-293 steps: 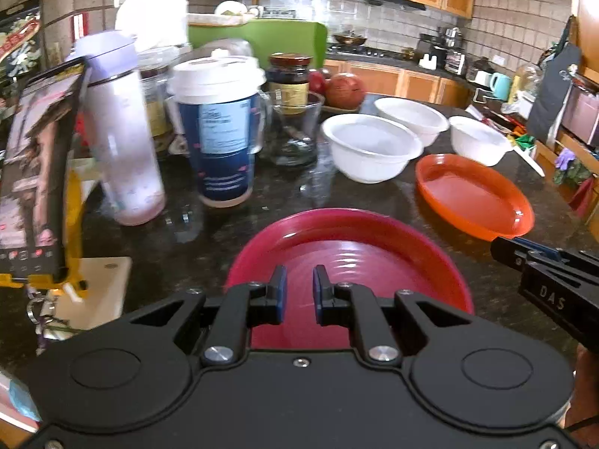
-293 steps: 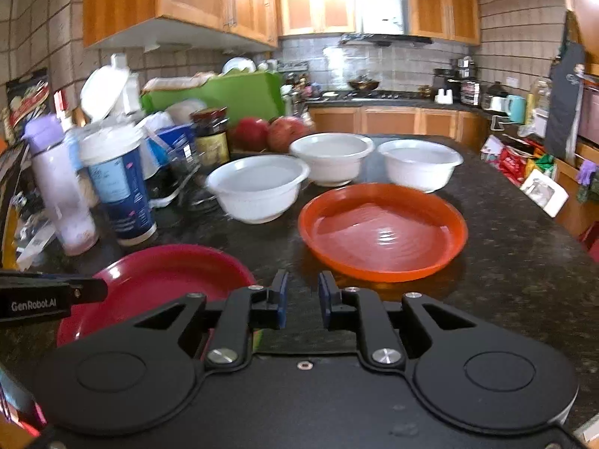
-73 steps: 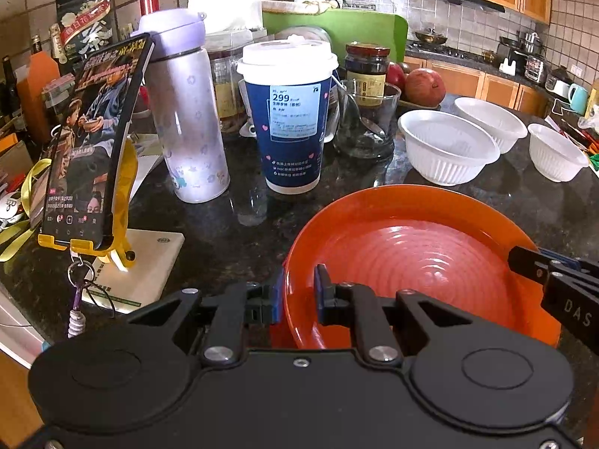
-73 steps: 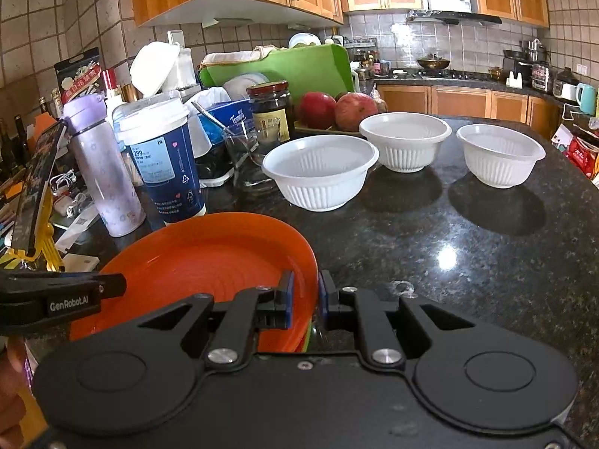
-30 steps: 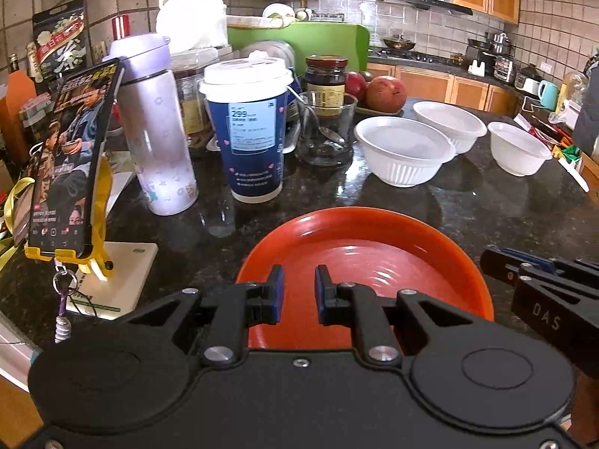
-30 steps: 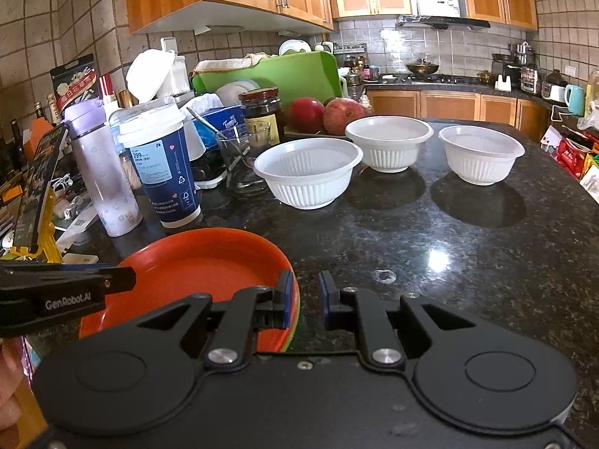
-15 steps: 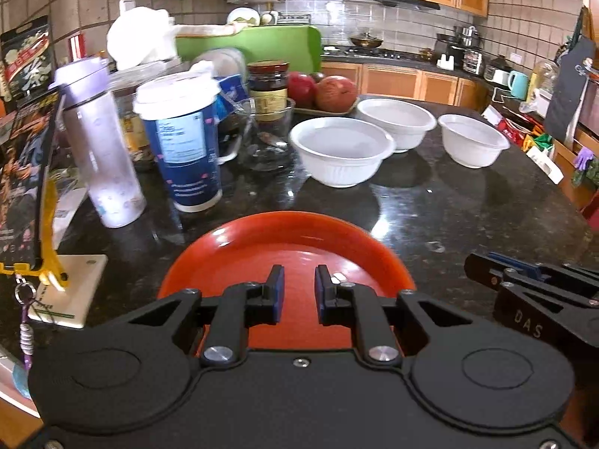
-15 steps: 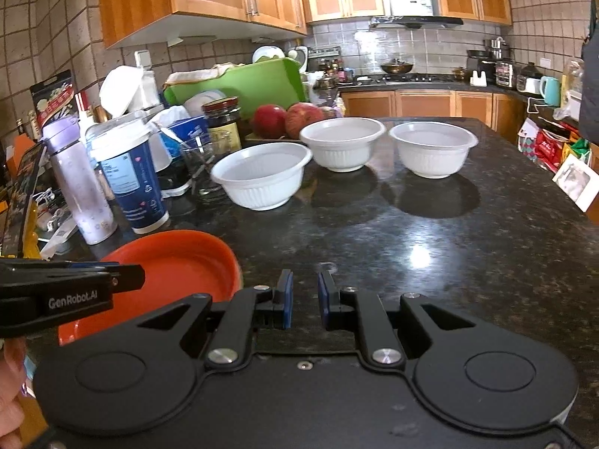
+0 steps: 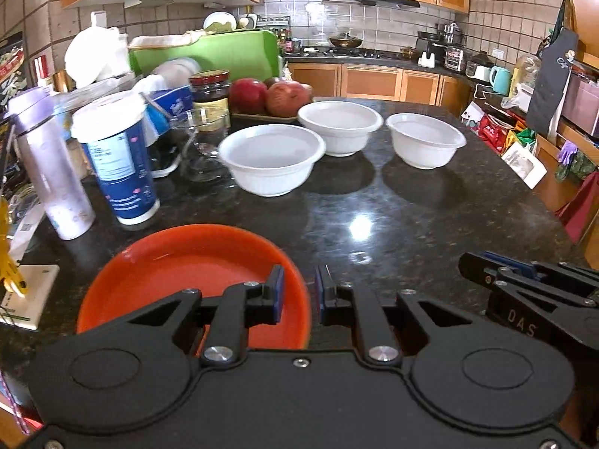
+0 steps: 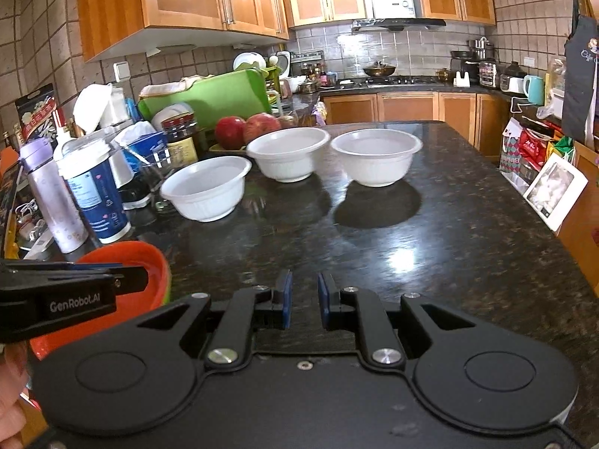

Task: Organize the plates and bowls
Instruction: 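Lower the orange plate onto the magenta plate and open the left gripper, then move the left gripper to the nearest white ribbed bowl rim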

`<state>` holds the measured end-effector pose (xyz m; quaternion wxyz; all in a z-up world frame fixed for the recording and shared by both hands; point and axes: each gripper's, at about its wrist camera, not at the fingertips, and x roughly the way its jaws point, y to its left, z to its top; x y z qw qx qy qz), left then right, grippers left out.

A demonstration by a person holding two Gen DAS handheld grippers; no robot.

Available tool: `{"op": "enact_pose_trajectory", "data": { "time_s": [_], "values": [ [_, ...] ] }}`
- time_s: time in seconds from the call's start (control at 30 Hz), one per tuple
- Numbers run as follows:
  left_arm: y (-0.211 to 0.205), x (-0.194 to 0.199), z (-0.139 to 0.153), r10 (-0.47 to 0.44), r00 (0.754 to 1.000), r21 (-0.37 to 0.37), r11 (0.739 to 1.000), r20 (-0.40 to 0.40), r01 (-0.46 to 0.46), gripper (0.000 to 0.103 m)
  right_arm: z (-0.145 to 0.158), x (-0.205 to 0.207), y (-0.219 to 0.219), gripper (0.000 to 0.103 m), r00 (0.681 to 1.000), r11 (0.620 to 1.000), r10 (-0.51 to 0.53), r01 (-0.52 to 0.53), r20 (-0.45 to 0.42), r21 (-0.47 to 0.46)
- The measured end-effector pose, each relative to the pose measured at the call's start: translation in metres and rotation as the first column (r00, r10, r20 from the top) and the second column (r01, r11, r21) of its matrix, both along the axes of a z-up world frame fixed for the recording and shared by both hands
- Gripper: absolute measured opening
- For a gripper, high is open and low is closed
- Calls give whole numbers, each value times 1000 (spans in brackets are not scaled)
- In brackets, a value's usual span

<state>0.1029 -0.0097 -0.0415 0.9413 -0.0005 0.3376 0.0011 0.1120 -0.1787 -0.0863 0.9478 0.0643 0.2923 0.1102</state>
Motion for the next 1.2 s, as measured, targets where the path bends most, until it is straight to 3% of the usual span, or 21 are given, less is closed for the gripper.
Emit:
{"op": "enact_pose_trajectory", "data": {
  "time_s": [0.67,0.97,1.2],
  "values": [
    [-93,26,2,20,1000,-12,1000,4,-20,23,6,31,-112,17,999,1000,-19,19,47,-10],
    [-118,30,2,63,998,-27,998,1,-63,23,7,41,-144,18,998,1000,27,-26,61,-6],
    [-126,29,12,60,998,-21,998,26,-60,23,14,43,-164,18,995,1000,-3,3,96,6]
  ]
}}
